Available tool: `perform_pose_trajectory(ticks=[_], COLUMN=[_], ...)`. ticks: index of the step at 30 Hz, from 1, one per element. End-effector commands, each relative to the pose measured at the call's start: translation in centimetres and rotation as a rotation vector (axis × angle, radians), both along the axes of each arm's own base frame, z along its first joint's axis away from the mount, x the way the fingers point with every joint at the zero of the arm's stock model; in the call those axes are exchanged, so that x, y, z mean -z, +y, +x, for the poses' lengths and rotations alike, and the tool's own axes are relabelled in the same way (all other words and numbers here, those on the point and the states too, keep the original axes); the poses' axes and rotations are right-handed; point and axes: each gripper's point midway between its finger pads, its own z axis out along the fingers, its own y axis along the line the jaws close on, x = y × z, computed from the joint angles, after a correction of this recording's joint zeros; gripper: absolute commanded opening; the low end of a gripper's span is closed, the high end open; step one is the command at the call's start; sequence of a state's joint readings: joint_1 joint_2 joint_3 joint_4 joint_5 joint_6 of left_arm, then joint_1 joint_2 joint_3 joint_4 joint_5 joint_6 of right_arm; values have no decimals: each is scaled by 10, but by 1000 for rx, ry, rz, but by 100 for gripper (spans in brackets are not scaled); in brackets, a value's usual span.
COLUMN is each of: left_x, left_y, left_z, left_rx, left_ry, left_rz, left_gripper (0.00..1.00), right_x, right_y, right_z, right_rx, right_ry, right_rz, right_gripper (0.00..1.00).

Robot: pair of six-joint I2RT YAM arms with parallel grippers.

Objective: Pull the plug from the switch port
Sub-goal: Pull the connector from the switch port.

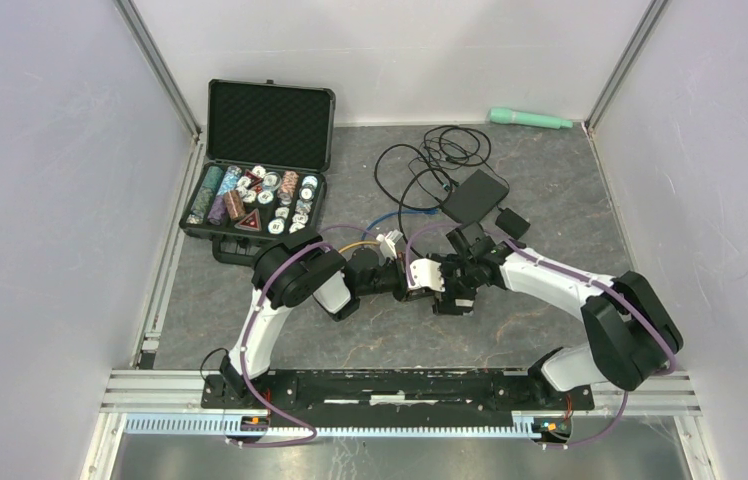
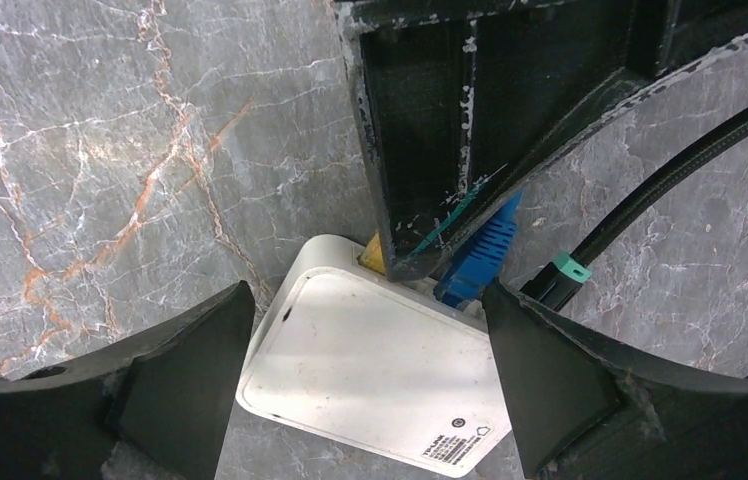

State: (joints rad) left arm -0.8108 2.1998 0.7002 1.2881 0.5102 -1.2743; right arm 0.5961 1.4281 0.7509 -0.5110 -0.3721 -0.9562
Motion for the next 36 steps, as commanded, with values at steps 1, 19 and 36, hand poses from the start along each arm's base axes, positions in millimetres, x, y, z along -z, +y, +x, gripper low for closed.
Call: perform_pose_trajectory(ticks=[1,19,36], left_x=[-15,-37,-18], left_y=[-1,6,14], left_z=[7,17,15], left_rx=[16,-14,-16], left_ry=[-93,-117,-168], left_rz=[-33,-129,-22], left_gripper=[2,2,2], right_x=[-3,5,-19], right_y=[0,-15,5], right_z=[0,4,7], right_rx=[-30,28,63], right_ry=[-7,-104,-87], right_rz=[-12,-29,114], right_gripper=[90,57,57])
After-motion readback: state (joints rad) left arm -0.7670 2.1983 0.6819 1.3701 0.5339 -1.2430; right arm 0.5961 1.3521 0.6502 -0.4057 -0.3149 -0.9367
